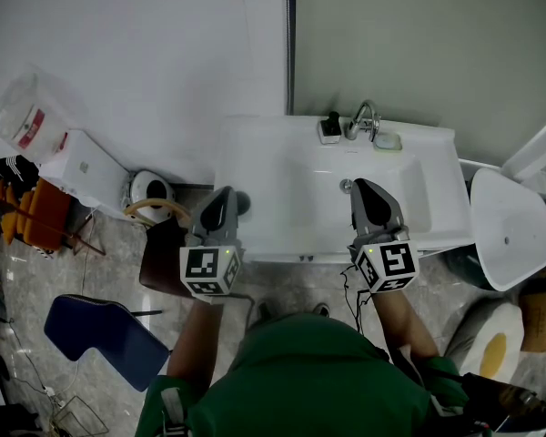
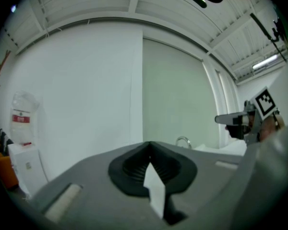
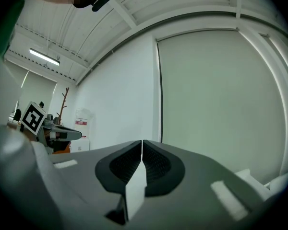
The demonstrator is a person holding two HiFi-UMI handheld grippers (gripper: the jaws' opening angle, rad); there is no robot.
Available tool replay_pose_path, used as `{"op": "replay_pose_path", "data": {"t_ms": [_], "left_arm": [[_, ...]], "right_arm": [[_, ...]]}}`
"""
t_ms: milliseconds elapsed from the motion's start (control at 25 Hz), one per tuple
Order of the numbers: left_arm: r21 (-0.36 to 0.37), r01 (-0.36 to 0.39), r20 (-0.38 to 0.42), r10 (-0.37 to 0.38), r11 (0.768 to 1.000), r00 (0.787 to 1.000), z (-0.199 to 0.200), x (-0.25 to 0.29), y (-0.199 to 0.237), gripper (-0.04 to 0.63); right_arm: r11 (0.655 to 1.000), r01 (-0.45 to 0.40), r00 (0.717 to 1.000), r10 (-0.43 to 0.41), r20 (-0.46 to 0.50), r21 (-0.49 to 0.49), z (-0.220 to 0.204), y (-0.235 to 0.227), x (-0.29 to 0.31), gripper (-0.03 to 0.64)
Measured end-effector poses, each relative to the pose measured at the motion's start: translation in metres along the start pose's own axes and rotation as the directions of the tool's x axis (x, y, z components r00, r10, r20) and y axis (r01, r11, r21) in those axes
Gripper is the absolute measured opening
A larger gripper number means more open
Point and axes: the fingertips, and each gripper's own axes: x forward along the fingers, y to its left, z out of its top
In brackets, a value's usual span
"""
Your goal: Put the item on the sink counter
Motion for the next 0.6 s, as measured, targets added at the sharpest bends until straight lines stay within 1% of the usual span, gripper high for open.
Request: {"op": "replay_pose_path", "data": {"t_ms": [600], "left_arm": [[-0.002, -0.003, 0.002, 0.003, 1.0, 1.0, 0.0003, -0.007, -0.0043, -0.002]], "right_arm": [[1.0, -0.009, 1.0, 0.009, 0.01, 0.025, 0.0014, 0.0011, -0.0063, 0.008]]}}
